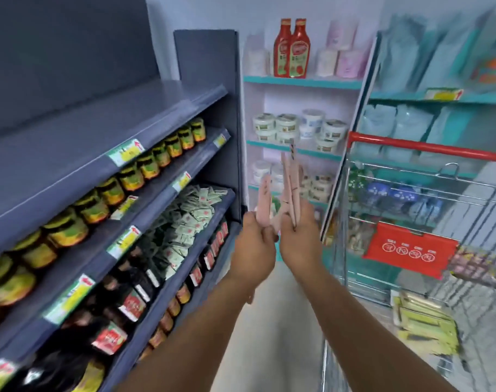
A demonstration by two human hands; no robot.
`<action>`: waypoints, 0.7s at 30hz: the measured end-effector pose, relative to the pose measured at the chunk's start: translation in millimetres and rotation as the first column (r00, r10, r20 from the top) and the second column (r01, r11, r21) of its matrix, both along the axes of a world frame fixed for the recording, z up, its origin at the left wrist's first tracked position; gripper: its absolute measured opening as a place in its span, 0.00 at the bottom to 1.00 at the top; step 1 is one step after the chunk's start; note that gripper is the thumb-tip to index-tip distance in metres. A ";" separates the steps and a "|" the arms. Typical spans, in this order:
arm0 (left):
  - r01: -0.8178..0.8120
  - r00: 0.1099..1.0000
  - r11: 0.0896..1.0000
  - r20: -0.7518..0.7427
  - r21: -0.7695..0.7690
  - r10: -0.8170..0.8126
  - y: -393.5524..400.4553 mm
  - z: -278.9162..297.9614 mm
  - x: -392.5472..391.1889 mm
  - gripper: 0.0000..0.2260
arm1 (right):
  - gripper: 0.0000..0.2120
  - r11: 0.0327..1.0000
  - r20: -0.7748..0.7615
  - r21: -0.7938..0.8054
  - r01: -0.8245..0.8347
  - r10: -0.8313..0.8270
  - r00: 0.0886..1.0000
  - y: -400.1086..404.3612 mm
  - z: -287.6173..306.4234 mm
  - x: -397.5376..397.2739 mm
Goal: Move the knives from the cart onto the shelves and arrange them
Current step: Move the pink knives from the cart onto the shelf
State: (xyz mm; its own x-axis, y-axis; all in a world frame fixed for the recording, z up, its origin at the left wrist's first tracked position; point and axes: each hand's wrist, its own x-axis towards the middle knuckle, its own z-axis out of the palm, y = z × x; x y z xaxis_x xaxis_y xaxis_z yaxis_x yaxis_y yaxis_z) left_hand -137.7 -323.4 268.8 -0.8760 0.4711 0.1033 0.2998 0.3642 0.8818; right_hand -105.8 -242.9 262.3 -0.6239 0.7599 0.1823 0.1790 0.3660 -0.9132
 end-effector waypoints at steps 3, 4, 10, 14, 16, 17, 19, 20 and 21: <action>-0.071 0.994 0.997 -0.082 0.008 0.071 -53.5 29.2 -37.3 0.06 | 0.17 0.994 -0.038 0.047 -0.095 0.097 0.995 -52.5 25.3 -43.1; -0.107 0.989 0.994 -0.105 0.013 0.108 -71.0 38.7 -47.8 0.07 | 0.17 0.990 -0.053 0.070 -0.120 0.124 0.991 -69.3 32.2 -56.8; -0.329 0.921 0.940 -0.188 0.094 0.341 -170.4 84.2 -101.8 0.05 | 0.17 0.934 -0.173 0.134 -0.331 0.350 0.920 -164.6 78.2 -124.8; -0.444 0.868 0.890 -0.196 0.100 0.455 -226.7 103.4 -130.2 0.08 | 0.12 0.874 -0.195 0.109 -0.473 0.486 0.852 -217.0 100.5 -167.1; -0.483 0.850 0.870 -0.189 0.095 0.492 -251.7 109.4 -139.2 0.11 | 0.10 0.835 -0.197 0.103 -0.540 0.549 0.812 -242.2 109.2 -188.7; -0.501 0.841 0.861 -0.181 0.091 0.509 -263.7 112.1 -142.9 0.12 | 0.09 0.814 -0.191 0.104 -0.571 0.580 0.792 -254.9 113.4 -198.5; -0.556 0.806 0.824 -0.171 0.107 0.566 -287.4 117.2 -150.2 0.10 | 0.08 0.767 -0.173 0.110 -0.632 0.641 0.748 -280.3 119.8 -216.7; -0.595 0.778 0.795 -0.167 0.114 0.606 -299.2 121.1 -153.5 0.07 | 0.08 0.742 -0.164 0.114 -0.661 0.670 0.724 -292.2 122.7 -225.0; -0.648 0.738 0.755 -0.161 0.105 0.656 -312.0 123.7 -158.7 0.04 | 0.08 0.715 -0.144 0.118 -0.689 0.699 0.700 -303.7 125.2 -233.3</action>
